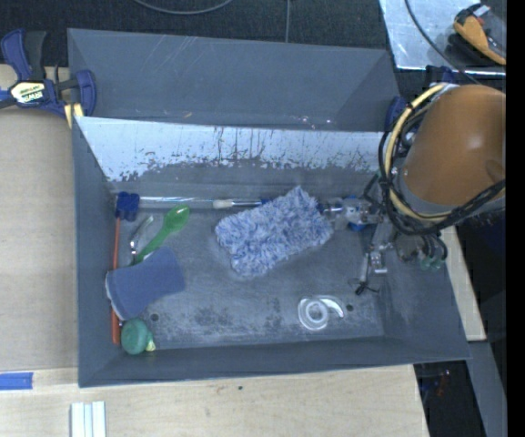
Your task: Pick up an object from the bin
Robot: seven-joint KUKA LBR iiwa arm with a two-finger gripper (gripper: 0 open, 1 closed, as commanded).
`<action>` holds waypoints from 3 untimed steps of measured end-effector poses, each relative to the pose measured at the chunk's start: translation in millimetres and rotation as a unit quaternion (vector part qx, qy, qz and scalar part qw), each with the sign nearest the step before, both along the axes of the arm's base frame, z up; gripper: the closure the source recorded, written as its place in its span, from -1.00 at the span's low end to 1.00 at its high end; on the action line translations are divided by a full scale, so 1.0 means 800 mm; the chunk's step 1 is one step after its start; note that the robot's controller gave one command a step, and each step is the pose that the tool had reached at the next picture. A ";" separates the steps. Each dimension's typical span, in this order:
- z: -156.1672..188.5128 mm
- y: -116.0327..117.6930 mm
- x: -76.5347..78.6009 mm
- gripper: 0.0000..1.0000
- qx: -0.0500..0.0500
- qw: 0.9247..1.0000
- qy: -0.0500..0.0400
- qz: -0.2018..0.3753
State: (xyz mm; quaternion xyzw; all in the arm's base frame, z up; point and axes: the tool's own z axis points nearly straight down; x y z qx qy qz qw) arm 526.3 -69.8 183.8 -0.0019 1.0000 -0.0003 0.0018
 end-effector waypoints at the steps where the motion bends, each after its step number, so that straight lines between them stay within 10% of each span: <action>1: 0.000 0.000 0.000 -1.00 0.000 1.000 0.000 0.000; 3: -0.035 -0.049 0.031 -1.00 -0.001 0.993 -0.002 0.115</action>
Offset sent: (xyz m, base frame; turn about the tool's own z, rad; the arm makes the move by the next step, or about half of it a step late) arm 0.0081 0.0104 -0.0478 -0.2378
